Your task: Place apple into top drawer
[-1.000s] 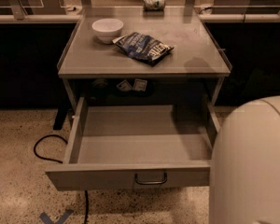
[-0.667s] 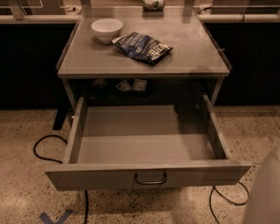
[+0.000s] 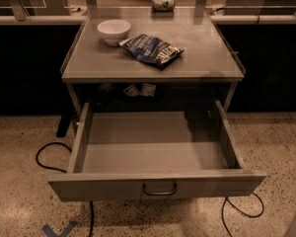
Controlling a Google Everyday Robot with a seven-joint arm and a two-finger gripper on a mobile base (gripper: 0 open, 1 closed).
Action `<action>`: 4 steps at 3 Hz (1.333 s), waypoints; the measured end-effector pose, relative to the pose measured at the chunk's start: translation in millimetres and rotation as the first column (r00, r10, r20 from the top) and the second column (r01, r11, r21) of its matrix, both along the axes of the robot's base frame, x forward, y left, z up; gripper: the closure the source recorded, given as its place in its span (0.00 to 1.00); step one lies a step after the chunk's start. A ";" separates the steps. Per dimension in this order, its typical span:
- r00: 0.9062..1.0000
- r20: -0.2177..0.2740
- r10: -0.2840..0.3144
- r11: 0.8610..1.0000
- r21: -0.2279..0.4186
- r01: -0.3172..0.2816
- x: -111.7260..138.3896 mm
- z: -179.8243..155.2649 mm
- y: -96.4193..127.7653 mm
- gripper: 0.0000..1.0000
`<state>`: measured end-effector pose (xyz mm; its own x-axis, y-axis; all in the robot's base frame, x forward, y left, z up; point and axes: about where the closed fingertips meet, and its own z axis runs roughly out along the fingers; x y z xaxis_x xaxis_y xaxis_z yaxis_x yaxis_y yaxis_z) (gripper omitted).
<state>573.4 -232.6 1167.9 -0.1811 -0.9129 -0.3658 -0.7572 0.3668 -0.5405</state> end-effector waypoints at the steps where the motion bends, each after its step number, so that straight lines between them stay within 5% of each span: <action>1: 1.000 -0.020 -0.001 1.000 0.021 0.001 -10.0 -6.8 4.1 1.00; 2: 0.999 -0.038 -0.005 0.998 0.055 0.007 -39.4 -13.3 13.3 1.00; 3: 1.000 0.025 0.016 0.994 0.108 -0.019 -104.7 4.1 34.1 1.00; 4: 0.998 0.024 0.058 0.994 0.092 -0.059 -139.7 -2.1 55.2 1.00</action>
Offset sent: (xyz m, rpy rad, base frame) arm -0.1700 0.0618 -0.1606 0.1028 0.3226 0.0159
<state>433.7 -177.4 1165.8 -0.1197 -0.8837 -0.4525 -0.7676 0.3714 -0.5223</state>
